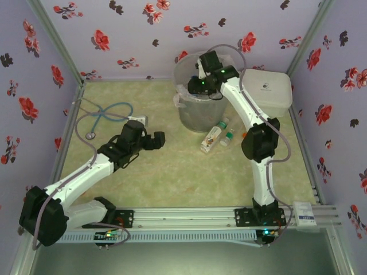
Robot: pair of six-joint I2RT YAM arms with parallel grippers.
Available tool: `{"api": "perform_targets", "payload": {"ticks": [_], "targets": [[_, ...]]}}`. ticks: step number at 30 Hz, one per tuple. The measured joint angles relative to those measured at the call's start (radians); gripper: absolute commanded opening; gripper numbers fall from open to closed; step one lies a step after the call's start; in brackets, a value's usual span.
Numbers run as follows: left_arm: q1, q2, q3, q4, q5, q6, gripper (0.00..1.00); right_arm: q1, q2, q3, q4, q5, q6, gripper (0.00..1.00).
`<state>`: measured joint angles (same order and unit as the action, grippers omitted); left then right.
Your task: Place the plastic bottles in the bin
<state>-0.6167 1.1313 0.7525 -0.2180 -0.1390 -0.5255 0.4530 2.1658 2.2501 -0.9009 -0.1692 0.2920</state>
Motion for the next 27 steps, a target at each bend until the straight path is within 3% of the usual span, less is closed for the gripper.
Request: {"api": "perform_targets", "payload": {"ticks": [9, 21, 27], "targets": [[0.0, 0.009, 0.0, 0.001, 0.001, 0.0, 1.0, 0.01, 0.0, 0.056, -0.049, -0.026, 0.01, 0.93], [0.0, 0.055, 0.0, 0.024, 0.012, 0.0, 1.0, -0.023, -0.128, 0.142, -0.122, -0.063, 0.049, 0.97], [0.0, 0.055, -0.002, 0.025, 0.013, 0.0, 1.0, -0.191, -0.384, -0.075, -0.058, -0.082, 0.104, 0.97]]}}
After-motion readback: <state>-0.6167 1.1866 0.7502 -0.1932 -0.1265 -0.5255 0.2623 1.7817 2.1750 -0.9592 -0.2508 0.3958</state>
